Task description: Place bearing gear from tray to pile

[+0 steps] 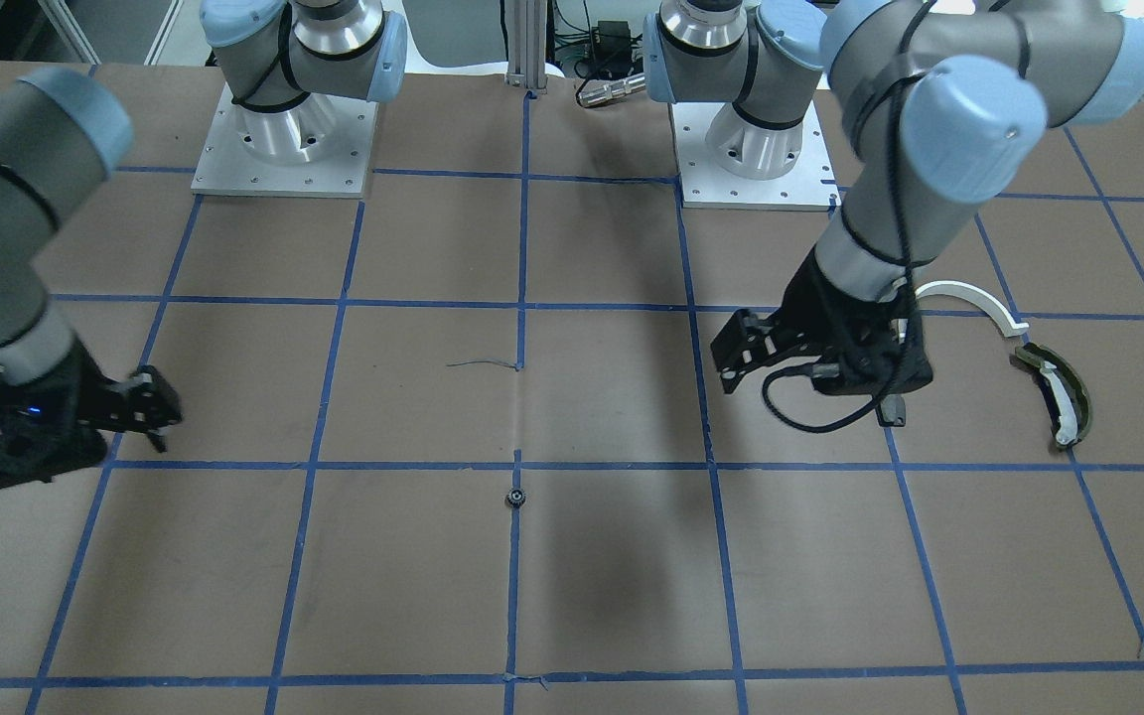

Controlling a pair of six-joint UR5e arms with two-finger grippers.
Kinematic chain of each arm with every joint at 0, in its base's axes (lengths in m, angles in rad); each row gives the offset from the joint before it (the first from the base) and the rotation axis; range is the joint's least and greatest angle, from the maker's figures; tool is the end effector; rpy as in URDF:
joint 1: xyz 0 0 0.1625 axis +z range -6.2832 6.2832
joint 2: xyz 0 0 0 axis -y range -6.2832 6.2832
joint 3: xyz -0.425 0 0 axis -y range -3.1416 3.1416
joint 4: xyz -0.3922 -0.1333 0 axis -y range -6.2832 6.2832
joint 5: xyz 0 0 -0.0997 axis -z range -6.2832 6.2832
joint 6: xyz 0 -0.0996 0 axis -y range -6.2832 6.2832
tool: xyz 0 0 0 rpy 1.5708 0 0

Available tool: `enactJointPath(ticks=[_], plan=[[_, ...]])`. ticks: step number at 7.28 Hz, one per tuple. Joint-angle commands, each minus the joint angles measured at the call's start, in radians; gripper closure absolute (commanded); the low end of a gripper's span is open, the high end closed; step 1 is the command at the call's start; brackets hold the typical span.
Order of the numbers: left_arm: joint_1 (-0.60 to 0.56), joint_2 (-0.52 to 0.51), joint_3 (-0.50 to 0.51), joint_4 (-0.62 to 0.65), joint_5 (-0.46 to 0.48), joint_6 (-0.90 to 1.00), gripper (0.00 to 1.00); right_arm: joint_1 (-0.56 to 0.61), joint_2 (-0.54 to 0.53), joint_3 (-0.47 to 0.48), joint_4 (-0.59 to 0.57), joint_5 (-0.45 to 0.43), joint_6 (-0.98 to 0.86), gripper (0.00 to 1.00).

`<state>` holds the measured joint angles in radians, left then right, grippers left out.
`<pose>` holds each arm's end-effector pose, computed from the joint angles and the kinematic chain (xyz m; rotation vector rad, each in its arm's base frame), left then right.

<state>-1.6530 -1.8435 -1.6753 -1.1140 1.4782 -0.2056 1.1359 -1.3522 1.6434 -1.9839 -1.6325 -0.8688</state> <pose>-0.1902 -0.5727 0.3364 0.1817 -3.0315 0.0995 -0.1286 -0.5786 0.3782 0.6439 -2.9478 0.0899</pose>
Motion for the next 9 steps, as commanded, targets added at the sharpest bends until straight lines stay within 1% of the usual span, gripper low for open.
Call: enactJointPath(ticks=[1, 2, 3, 4, 5, 6, 7, 8, 9], plan=[[-0.127, -0.133, 0.078, 0.06, 0.008, -0.107, 0.0, -0.282, -0.001, 0.001, 0.008, 0.02, -0.323, 0.0], [-0.161, -0.193, 0.133, 0.06, 0.019, -0.159, 0.0, -0.348, 0.037, -0.017, 0.005, 0.023, -0.457, 0.0], [-0.183, -0.257, 0.16, 0.083, 0.017, -0.21, 0.0, -0.39, 0.076, -0.014, -0.034, 0.057, -0.537, 0.0], [-0.218, -0.316, 0.163, 0.161, 0.019, -0.259, 0.0, -0.403, 0.121, -0.014, -0.097, 0.063, -0.62, 0.0], [-0.258, -0.353, 0.173, 0.216, 0.023, -0.276, 0.0, -0.406, 0.142, -0.014, -0.101, 0.072, -0.678, 0.0], [-0.27, -0.387, 0.186, 0.224, 0.042, -0.27, 0.0, -0.424, 0.146, -0.016, -0.107, 0.106, -0.735, 0.0], [-0.278, -0.393, 0.172, 0.224, 0.042, -0.265, 0.0, -0.454, 0.16, -0.02, -0.107, 0.111, -0.749, 0.0], [-0.287, -0.393, 0.164, 0.22, 0.063, -0.262, 0.0, -0.496, 0.204, -0.023, -0.108, 0.115, -0.809, 0.04], [-0.289, -0.395, 0.164, 0.214, 0.079, -0.247, 0.05, -0.519, 0.246, -0.046, -0.108, 0.152, -0.84, 0.04]])
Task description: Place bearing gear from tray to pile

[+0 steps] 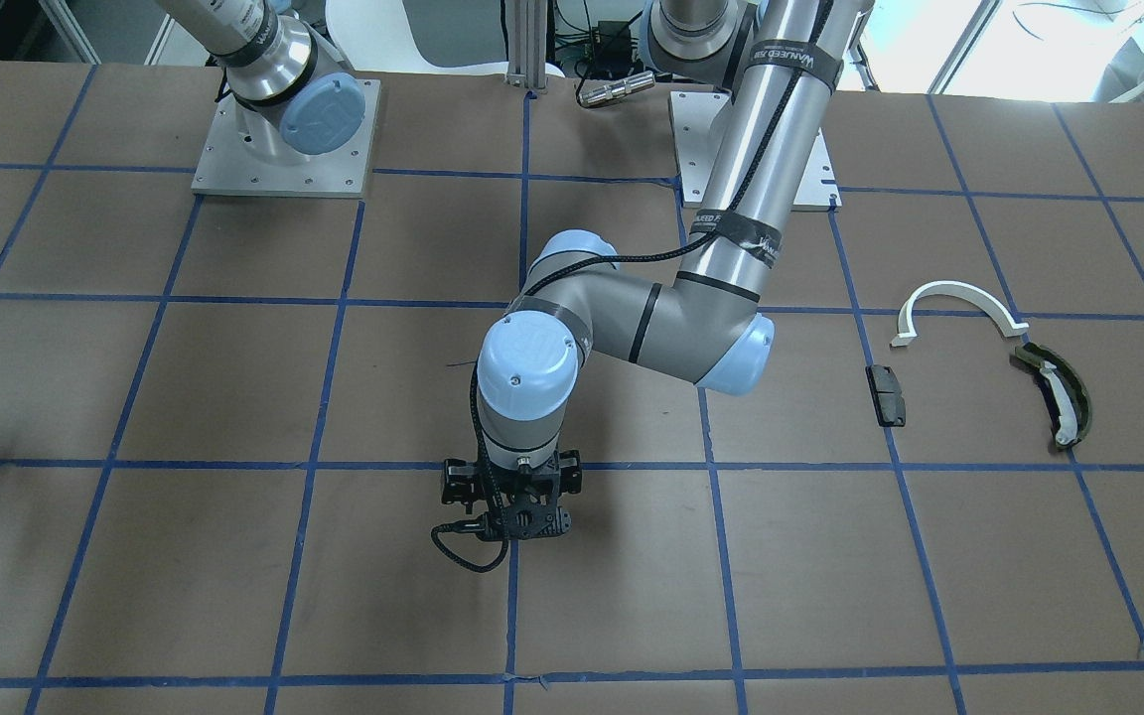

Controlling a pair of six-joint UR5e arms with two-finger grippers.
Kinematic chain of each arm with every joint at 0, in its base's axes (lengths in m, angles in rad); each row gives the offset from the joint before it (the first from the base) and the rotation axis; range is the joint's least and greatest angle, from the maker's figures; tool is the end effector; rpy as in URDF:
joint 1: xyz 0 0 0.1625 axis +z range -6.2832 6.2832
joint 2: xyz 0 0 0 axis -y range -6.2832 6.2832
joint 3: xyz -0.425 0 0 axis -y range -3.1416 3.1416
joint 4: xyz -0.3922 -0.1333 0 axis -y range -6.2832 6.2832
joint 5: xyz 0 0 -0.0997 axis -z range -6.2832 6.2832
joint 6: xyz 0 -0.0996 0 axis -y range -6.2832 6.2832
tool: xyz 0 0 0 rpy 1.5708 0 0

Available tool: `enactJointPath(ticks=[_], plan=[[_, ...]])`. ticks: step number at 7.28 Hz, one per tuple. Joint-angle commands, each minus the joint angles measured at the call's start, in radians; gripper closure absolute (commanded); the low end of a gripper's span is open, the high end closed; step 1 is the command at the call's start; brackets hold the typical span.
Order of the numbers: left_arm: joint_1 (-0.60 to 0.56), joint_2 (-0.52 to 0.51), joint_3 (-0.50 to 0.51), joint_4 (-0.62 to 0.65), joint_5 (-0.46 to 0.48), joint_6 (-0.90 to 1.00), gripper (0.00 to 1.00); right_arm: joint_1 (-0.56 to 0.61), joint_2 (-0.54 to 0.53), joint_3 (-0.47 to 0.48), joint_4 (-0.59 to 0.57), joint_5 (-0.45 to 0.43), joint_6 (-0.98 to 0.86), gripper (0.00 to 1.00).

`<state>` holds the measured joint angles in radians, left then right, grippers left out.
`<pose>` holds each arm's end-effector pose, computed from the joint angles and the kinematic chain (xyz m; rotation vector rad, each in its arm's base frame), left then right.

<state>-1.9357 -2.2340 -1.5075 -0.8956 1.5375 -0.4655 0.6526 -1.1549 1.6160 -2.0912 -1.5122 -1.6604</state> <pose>-0.3747 -0.5979 0.1842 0.1529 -3.0758 0.0855 -0.4147 -0.4921 0.2834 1.1263 -2.8869 0.1128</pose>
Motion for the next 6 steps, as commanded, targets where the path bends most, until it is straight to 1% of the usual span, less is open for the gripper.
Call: enactJointPath(ticks=[1, 2, 3, 4, 6], plan=[[-0.005, -0.004, 0.004, -0.006, 0.022, 0.024, 0.08, -0.036, 0.102, -0.039, -0.025, 0.038, -0.091, 0.04], [-0.005, -0.006, -0.009, -0.009, 0.024, 0.024, 0.15, -0.036, 0.183, -0.05, -0.181, 0.065, -0.146, 0.04], [-0.005, -0.003, -0.011, -0.029, 0.023, 0.024, 0.21, -0.037, 0.225, -0.06, -0.241, 0.067, -0.188, 0.09], [-0.005, -0.009, -0.01, -0.029, 0.024, 0.024, 0.26, -0.045, 0.233, -0.051, -0.24, 0.063, -0.176, 0.13], [-0.005, -0.018, -0.013, -0.034, 0.024, 0.024, 0.46, -0.048, 0.23, -0.051, -0.236, 0.056, -0.176, 0.29]])
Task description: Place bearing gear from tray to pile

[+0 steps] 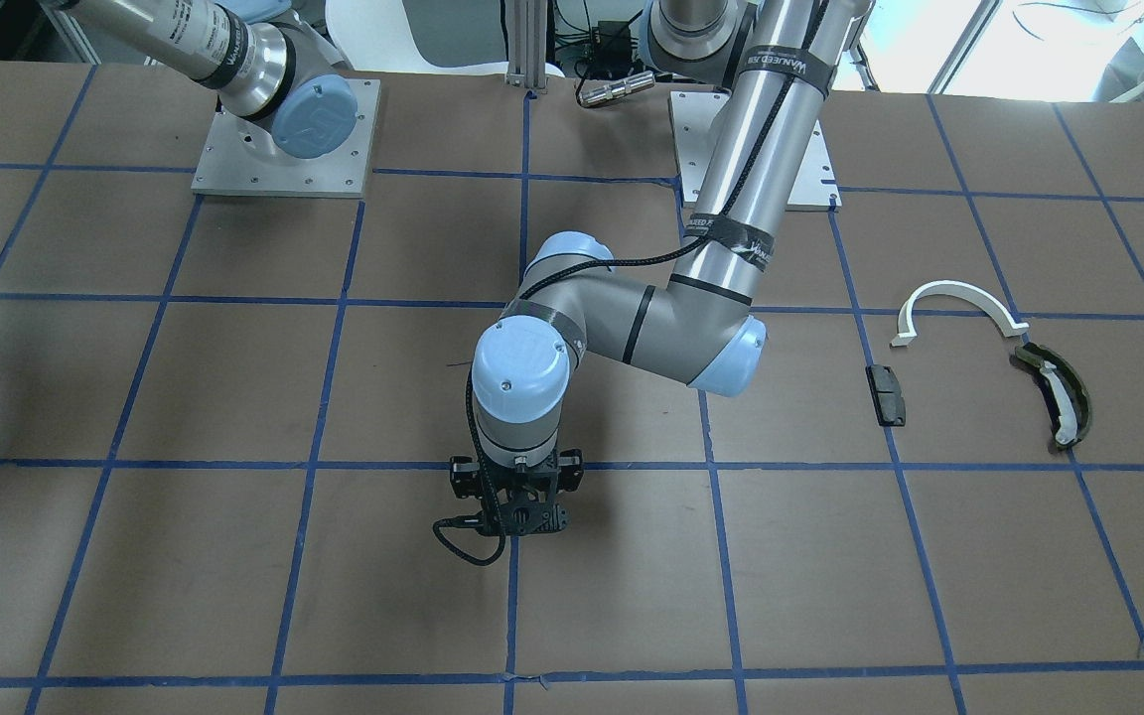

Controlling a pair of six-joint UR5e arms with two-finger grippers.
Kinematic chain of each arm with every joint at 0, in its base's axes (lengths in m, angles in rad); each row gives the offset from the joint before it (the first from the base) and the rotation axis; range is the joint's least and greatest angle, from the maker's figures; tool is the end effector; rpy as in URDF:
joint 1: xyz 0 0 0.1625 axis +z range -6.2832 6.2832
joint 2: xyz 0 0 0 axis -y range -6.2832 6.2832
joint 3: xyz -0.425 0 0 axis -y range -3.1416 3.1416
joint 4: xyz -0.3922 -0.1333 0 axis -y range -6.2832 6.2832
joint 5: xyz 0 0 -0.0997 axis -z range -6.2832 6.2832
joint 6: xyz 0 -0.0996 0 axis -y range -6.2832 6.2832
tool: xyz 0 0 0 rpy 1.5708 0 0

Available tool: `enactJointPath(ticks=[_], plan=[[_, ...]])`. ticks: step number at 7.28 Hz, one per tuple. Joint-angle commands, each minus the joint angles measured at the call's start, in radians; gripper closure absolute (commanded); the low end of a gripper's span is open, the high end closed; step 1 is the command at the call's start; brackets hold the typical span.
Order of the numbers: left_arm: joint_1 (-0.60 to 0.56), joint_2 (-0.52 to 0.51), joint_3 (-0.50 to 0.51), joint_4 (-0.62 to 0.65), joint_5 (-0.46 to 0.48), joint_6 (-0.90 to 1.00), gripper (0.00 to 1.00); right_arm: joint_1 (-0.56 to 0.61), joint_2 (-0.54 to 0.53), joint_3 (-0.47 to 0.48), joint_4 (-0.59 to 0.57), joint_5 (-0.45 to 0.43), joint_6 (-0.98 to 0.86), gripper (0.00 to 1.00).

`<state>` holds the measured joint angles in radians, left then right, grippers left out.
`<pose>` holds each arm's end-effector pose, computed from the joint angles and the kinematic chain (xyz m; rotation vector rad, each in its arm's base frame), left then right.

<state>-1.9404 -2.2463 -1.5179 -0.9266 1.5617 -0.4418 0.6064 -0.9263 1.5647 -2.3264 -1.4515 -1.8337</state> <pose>-0.3730 -0.5914 0.1680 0.1126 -3.1226 0.0254 -0.4768 -0.5073 0.1820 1.2896 -2.7524 0.2093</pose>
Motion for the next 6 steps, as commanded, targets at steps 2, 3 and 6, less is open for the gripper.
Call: enactJointPath(ticks=[2, 3, 6], plan=[[0.0, -0.007, 0.005, -0.015, 0.0, 0.006, 0.76, -0.023, -0.006, 0.003, 0.038, -0.016, -0.015, 0.27], [0.0, 0.0, 0.018, -0.034, 0.0, 0.018, 0.79, -0.033, -0.006, 0.001, 0.061, -0.015, -0.024, 0.27], [0.009, 0.025, 0.022, -0.058, 0.0, 0.035, 0.89, -0.042, -0.006, -0.003, 0.082, -0.013, -0.027, 0.29]])
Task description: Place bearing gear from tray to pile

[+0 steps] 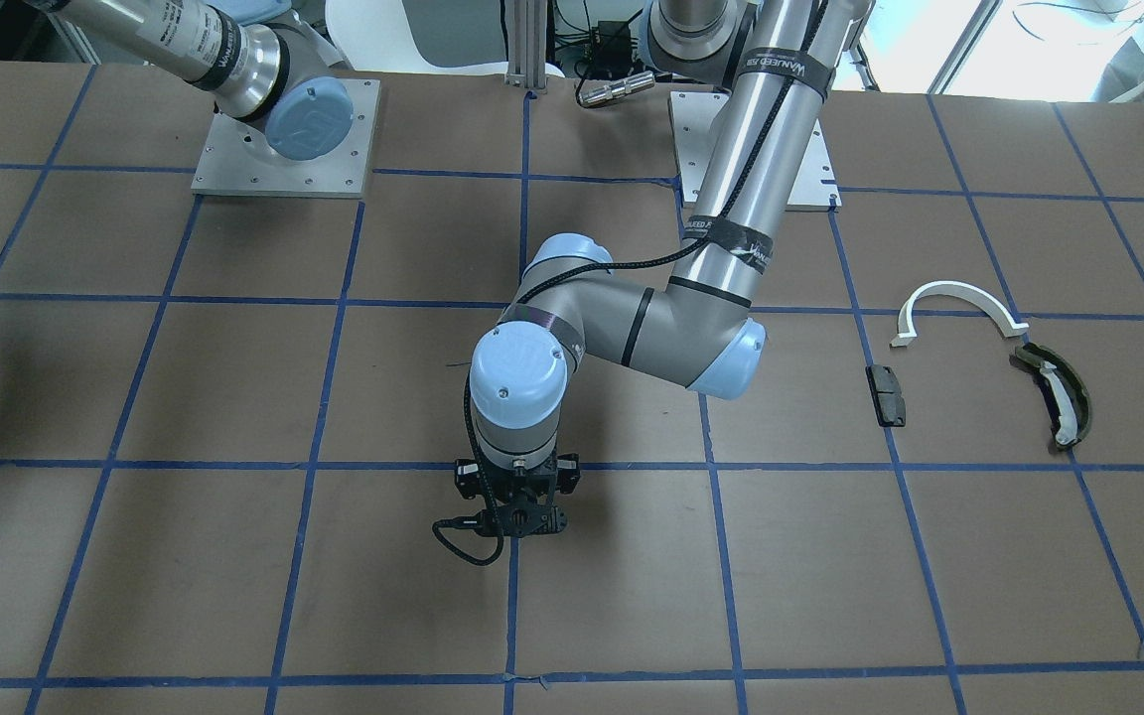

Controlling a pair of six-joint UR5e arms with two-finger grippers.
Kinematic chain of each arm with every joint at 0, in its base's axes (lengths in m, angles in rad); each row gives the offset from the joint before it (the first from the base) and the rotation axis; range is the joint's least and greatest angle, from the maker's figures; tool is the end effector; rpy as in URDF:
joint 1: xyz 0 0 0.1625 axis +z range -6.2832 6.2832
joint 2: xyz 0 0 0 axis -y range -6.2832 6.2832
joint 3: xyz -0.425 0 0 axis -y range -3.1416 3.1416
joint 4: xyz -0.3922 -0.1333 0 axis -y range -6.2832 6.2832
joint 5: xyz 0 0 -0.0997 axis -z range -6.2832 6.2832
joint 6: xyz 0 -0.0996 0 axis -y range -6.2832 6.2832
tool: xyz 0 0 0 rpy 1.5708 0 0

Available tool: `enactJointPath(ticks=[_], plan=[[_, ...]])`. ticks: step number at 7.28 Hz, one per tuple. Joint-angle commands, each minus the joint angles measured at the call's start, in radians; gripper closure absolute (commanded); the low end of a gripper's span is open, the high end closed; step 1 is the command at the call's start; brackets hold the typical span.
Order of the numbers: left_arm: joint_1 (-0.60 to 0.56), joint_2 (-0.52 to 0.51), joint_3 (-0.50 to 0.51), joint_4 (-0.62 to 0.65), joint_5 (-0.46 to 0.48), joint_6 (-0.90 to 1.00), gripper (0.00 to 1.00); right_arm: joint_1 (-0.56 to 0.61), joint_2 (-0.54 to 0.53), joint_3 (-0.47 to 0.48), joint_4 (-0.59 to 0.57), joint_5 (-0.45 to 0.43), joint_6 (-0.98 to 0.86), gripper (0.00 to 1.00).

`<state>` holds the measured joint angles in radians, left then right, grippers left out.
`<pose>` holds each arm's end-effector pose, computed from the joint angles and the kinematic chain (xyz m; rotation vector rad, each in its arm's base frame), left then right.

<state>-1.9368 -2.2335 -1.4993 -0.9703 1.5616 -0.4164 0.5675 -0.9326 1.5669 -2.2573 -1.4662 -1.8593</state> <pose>-0.3715 -0.5941 0.1803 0.0788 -3.1285 0.0080 -0.4910 -0.4834 0.1777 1.2904 -2.8184 0.1719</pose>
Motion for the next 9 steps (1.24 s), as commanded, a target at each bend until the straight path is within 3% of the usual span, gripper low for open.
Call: enactJointPath(ticks=[1, 3, 5, 7, 9], plan=[[0.034, 0.031, -0.002, -0.036, 0.0, 0.043, 0.89, -0.003, -0.005, -0.005, 0.025, 0.0, 0.0, 0.39], [0.166, 0.134, -0.016, -0.187, 0.003, 0.233, 0.89, -0.003, -0.009, -0.001, 0.033, -0.002, 0.0, 0.76], [0.331, 0.253, -0.095, -0.277, 0.067, 0.443, 0.93, -0.003, -0.011, -0.002, 0.056, -0.002, 0.002, 0.96], [0.543, 0.345, -0.24, -0.224, 0.09, 0.754, 0.96, 0.005, -0.056, -0.007, 0.09, -0.003, 0.027, 0.98], [0.741, 0.402, -0.344, -0.199, 0.094, 0.975, 0.96, 0.101, -0.222, -0.001, 0.223, -0.002, 0.22, 0.98]])
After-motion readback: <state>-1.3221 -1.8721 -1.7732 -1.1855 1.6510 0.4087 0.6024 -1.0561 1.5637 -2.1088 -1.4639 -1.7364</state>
